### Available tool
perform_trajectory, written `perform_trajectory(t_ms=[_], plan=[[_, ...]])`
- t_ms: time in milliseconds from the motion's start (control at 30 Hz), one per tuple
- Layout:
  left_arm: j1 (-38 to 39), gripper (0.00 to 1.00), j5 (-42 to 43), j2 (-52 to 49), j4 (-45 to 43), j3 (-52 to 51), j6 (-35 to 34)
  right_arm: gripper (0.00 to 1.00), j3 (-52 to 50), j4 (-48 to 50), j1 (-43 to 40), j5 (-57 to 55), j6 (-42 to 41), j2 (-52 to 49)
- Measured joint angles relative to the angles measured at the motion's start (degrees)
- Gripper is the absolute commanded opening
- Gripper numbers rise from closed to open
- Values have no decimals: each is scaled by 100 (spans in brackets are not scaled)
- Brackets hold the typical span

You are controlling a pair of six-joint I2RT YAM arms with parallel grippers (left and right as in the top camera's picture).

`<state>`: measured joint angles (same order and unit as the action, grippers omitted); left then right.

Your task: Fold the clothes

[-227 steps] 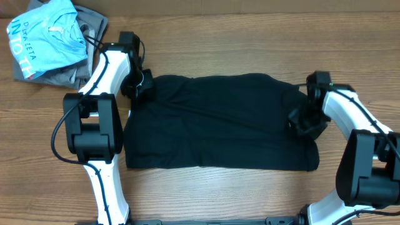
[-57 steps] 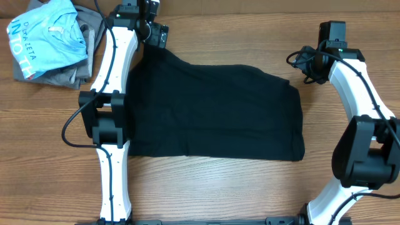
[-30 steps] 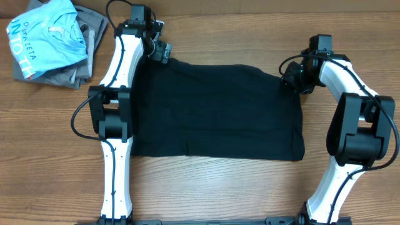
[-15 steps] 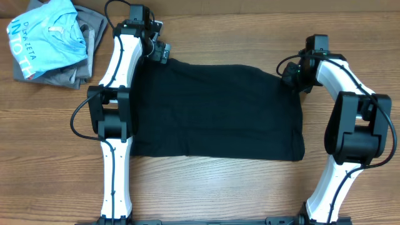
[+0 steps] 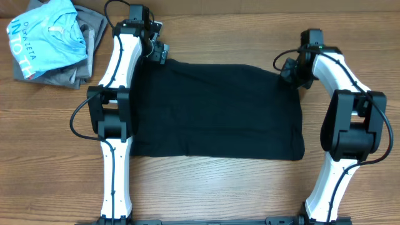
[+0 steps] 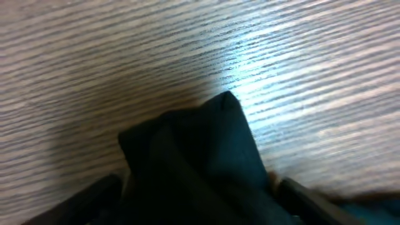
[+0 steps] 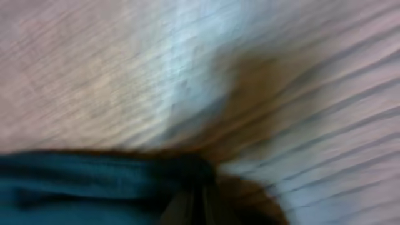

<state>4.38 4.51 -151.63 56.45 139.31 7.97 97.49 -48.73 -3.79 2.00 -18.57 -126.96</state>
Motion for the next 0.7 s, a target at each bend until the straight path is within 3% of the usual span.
perform_trajectory(t_ms=[300, 533, 600, 667, 700], plan=[[0, 72, 0, 2, 470, 931, 15, 4, 1191, -616, -26, -417, -46, -7], [-2, 45, -2, 2, 938, 964, 70, 4, 1211, -835, -26, -566, -76, -7], [-2, 33, -2, 2, 1051, 964, 83, 4, 1211, -879, -31, -586, -92, -7], [-2, 33, -2, 2, 1156, 964, 107, 4, 1211, -933, -35, -588, -131, -7], [-2, 45, -2, 11, 1185, 964, 105, 4, 1211, -957, -42, -588, -157, -7]])
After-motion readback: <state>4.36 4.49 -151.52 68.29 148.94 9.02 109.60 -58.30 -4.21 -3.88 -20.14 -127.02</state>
